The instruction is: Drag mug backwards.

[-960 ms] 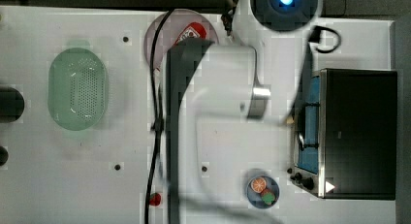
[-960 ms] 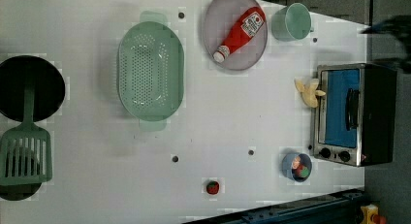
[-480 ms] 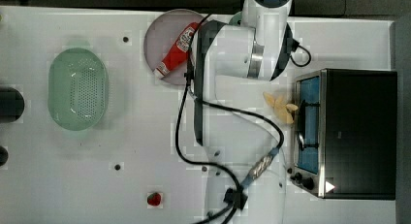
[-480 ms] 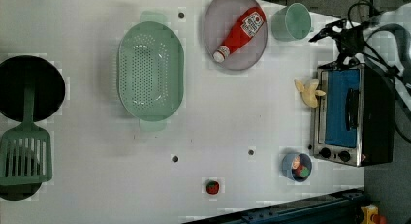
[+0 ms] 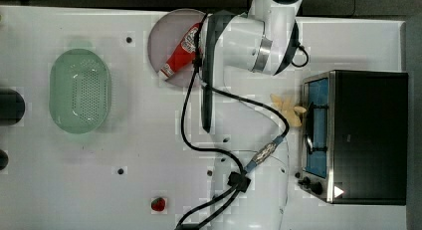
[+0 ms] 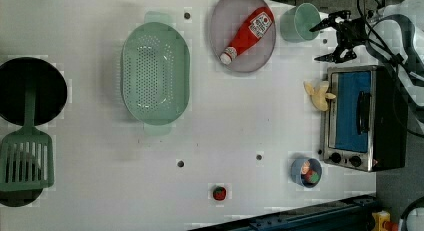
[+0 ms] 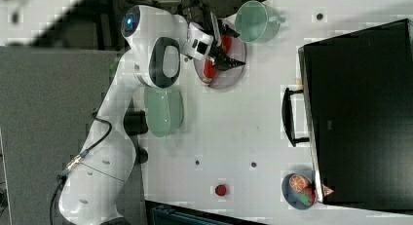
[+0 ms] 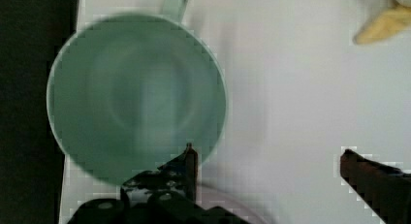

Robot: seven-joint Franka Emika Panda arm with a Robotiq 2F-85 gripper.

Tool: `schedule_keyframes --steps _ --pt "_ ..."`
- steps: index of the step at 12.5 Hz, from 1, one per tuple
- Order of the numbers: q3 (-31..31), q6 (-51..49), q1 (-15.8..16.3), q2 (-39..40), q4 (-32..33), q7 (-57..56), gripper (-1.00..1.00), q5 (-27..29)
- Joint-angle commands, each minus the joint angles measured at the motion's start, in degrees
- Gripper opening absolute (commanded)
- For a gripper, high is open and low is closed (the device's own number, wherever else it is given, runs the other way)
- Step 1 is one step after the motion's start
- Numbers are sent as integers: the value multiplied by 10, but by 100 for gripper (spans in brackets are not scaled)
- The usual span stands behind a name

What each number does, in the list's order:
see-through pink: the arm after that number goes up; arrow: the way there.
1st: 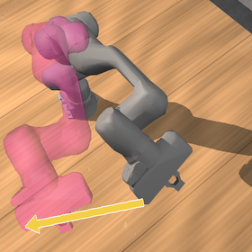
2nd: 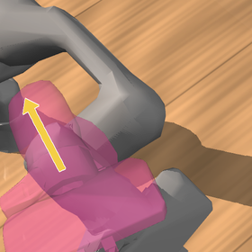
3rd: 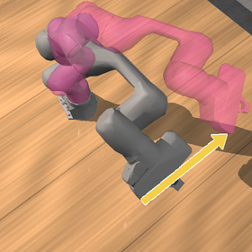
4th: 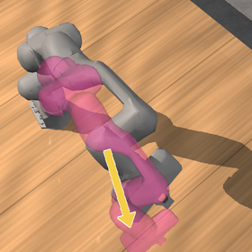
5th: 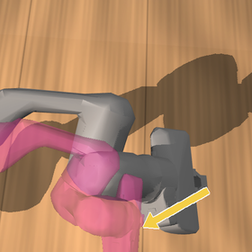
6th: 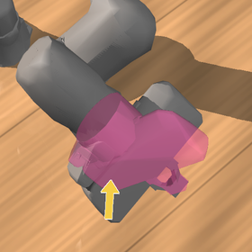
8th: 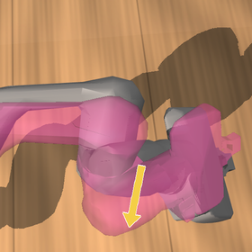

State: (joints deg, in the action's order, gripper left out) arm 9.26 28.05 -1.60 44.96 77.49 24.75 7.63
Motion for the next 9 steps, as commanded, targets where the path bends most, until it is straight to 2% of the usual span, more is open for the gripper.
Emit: schedule_keyframes --steps 1,4,5,9 --pt "-5 49 -8 5 2 38 100 -8" --pt "-5 85 -11 32 11 52 100 -8" --pt "-6 100 -12 41 11 58 92 -8" --pt "-13 106 -12 52 9 63 -6 8"
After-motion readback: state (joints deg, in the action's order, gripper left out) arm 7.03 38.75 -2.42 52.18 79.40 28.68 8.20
